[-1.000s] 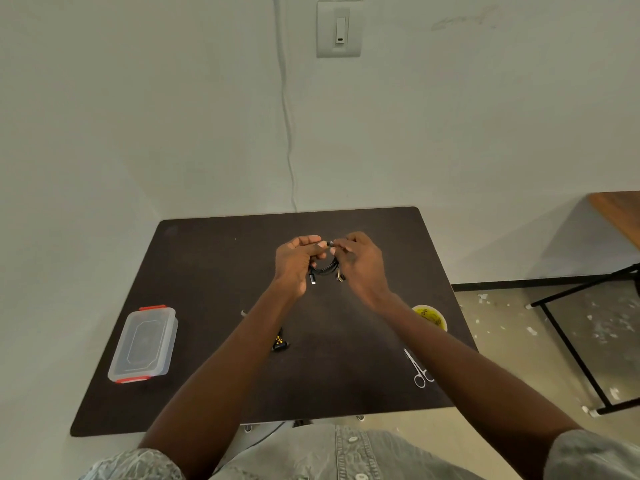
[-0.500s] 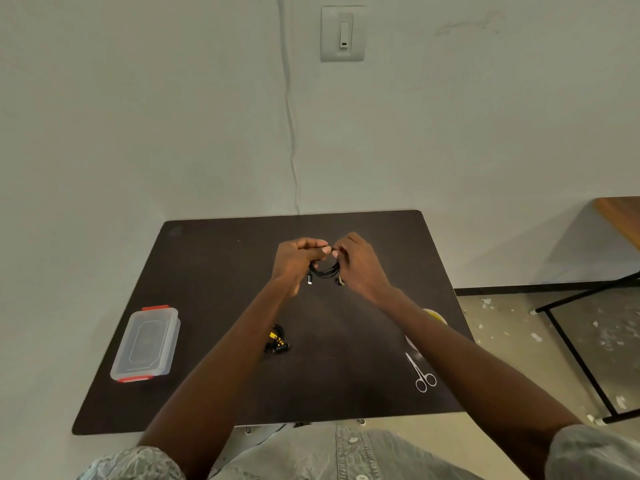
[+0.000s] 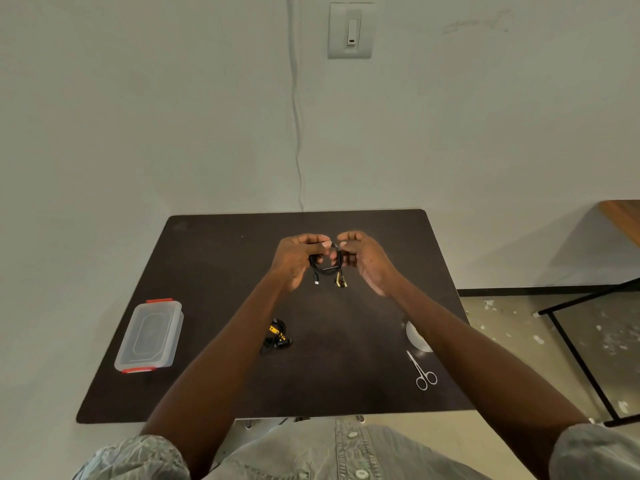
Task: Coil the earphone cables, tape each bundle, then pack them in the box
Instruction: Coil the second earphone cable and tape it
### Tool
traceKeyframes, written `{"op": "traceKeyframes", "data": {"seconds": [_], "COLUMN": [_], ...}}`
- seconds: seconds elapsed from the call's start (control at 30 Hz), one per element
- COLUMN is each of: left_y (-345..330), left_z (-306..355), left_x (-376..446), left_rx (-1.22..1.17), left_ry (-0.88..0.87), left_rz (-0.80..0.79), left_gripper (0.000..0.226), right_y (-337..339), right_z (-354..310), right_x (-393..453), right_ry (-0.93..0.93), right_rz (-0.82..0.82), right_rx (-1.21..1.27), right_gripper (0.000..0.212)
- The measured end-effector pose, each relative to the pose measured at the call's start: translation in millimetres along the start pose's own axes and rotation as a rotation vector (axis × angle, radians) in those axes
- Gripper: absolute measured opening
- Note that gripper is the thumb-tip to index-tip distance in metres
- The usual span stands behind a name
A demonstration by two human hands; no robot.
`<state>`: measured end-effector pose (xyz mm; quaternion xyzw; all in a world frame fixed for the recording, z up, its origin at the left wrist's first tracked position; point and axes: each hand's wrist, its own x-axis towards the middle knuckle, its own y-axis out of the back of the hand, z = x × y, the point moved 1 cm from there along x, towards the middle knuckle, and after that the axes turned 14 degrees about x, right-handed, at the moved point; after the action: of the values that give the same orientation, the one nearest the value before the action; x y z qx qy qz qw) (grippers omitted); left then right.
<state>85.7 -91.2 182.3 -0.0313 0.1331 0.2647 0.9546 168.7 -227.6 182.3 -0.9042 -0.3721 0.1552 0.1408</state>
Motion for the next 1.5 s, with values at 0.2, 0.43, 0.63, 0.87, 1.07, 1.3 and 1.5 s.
{"op": "traceKeyframes", "data": {"seconds": [0.2,0.43,0.63,0.87,1.07,1.3,1.5], "left_y": [-1.2,0.9,4.4,8.0,10.0,25.7,28.2], "left_z": [-7.2,-19.5,-36.3,-56.4,-97.8,-139.0,-155.5], "left_x": [0.4,4.6,15.3,36.1,51.1,47.6,30.0], "left_rx": [-0.056,-0.048,-0.078,-0.144,0.002,0.354,0.489], "left_ry": [0.044,0.049,0.118,0.273,0.372,0.301,0.266], "left_rz": [0.026,0.018,0.039,0.101,0.08,0.154,0.121], "left_gripper": [0.009,0.01,0.006,0.006,0.013,0.018,0.019], "right_y": [5.7,3.2,1.4,3.7,13.1,34.3,50.7], "right_z": [7.0,23.2,43.4,65.4,105.2,144.8,155.3], "right_x": [4.6,10.7,20.0,32.2,44.0,35.5,27.8], "right_ry": [-0.01,-0.084,-0.112,0.009,-0.066,-0.192,-0.332], "right_rz": [-0.015,0.033,0.081,0.212,0.341,0.616,0.778], "right_rx": [-0.026,-0.265,-0.265,-0.391,-0.638,-0.667,-0.541], "right_gripper": [0.02,0.024,0.023,0.013,0.016,0.016,0.02]}}
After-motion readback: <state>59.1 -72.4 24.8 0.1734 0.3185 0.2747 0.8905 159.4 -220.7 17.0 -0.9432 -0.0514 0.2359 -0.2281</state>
